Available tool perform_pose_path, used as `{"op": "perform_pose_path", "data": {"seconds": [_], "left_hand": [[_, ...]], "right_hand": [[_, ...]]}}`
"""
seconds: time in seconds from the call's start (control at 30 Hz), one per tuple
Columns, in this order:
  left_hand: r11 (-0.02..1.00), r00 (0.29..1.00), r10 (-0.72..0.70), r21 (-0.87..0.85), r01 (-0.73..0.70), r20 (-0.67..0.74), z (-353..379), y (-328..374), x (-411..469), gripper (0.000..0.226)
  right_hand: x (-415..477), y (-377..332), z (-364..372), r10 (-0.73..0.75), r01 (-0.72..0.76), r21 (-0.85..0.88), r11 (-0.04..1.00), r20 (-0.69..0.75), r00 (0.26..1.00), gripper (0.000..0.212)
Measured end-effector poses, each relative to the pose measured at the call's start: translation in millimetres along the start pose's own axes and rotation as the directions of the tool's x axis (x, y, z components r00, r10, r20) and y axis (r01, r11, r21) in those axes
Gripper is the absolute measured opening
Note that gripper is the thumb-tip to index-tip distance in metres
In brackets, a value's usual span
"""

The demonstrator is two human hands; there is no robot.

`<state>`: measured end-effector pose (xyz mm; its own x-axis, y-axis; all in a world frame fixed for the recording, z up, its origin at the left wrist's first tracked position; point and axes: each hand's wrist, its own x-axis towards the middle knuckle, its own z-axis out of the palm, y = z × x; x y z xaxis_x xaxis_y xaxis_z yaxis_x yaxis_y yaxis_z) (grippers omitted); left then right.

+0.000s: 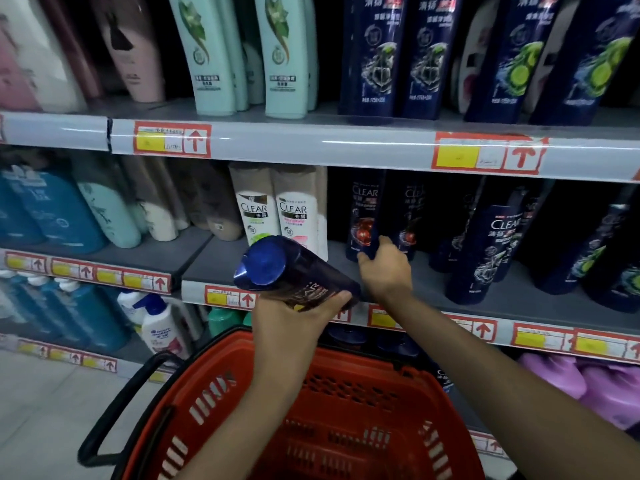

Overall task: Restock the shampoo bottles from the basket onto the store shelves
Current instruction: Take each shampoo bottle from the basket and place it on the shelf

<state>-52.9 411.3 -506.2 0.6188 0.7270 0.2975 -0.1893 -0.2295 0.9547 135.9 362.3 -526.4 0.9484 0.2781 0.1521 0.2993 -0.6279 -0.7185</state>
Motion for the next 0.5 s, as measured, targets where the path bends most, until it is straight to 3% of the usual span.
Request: {"op": "perform_pose_path", "data": {"seconds": [0.23,0.5], "left_hand": [[0.997,1.000,0.004,-0.083,-0.005,-0.009,-8,11,12,0.038],[0.998,1.000,-0.028,-0.049,0.027,-0.009,-8,9,14,0.034]], "right_hand": [[12,-5,6,0.000,-0.012,-0.123,0.992,-0.093,0.996,0.033],[18,-14,15,-0.048,0.013,-0.271,0.962,-0.122,0.991,0.031]]}}
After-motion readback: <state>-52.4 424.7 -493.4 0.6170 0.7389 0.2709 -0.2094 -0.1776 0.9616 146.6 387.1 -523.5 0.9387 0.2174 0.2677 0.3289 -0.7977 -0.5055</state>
